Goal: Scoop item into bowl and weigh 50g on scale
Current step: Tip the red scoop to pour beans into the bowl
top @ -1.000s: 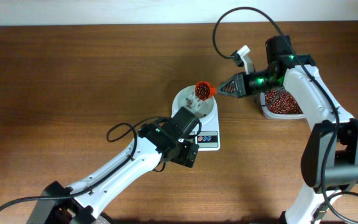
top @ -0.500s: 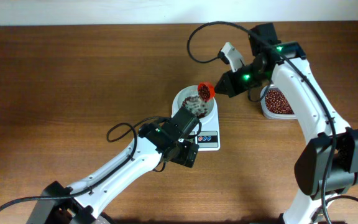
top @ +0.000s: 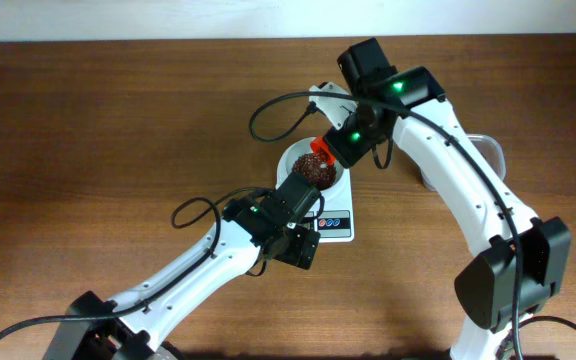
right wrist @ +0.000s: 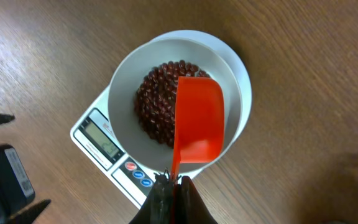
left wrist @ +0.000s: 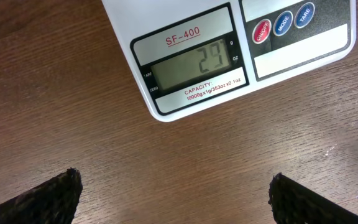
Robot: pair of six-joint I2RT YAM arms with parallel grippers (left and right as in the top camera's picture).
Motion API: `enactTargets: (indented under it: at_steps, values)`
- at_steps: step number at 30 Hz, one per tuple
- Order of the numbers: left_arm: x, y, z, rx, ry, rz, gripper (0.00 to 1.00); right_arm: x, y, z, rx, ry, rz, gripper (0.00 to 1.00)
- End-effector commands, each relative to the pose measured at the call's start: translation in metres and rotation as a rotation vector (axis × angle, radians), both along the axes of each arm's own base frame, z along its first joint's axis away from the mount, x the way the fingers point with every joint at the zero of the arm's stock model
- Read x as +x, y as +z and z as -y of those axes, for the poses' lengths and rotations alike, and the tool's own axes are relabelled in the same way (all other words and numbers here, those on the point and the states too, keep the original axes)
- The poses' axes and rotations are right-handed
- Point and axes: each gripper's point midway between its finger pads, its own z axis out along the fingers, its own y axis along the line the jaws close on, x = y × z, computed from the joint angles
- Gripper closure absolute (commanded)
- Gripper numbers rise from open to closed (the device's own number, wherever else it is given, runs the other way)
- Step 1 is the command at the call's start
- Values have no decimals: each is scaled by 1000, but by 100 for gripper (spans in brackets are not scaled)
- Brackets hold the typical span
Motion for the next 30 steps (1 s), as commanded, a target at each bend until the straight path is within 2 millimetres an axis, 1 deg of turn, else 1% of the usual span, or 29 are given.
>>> enactTargets:
  at_steps: [1,4,6,8,9,10,11,12,14,15,16,17,18,19,20,21,25,26,28,30]
  values:
    - [0,2,-1,3,-3,9,1,4,23,-3,11,-7,65,96]
    - [0,2,-1,3,-3,9,1,-1,22,-6,10,34,57,96]
    - [0,2,-1,3,-3,9,1,-1,22,-7,24,15,49,96]
    - [0,2,-1,3,-3,9,1,-6,22,-10,32,54,40,96]
    - [0,2,-1,3,-3,9,1,0,22,-5,12,5,54,96]
    - [0,2,-1,3,-3,9,1,1,22,-5,12,-9,56,96]
    - [0,2,-1,3,-3,9,1,-11,22,-14,30,104,39,96]
    - [0,2,-1,3,-3,9,1,-17,20,-16,12,156,39,96]
    - [0,2,-1,3,-3,9,1,-6,19,-10,-41,50,72,96]
    - [0,2,-1,3,-3,9,1,-6,20,-13,-52,73,90,96]
    - [0,2,-1,3,-3,9,1,-11,19,-16,-65,139,93,96]
    - [0,2,-1,3,-3,9,1,-7,19,-13,-102,112,118,96]
    - [0,2,-1,3,-3,9,1,2,21,-9,-122,24,144,96]
    - [0,2,-1,3,-3,9,1,4,21,-9,-125,24,154,96]
    - [0,2,-1,3,-3,9,1,0,20,-10,-135,82,152,96]
    - [0,2,-1,3,-3,9,1,2,20,-8,-137,55,152,96]
    - [0,2,-1,3,-3,9,1,7,21,-3,-101,-59,128,96]
    - [0,2,-1,3,-3,9,1,7,22,-3,-61,-77,103,96]
    - [0,2,-1,3,-3,9,1,3,26,-11,77,-66,28,96]
    - [0,2,-1,3,-3,9,1,1,34,-10,213,-89,-50,96]
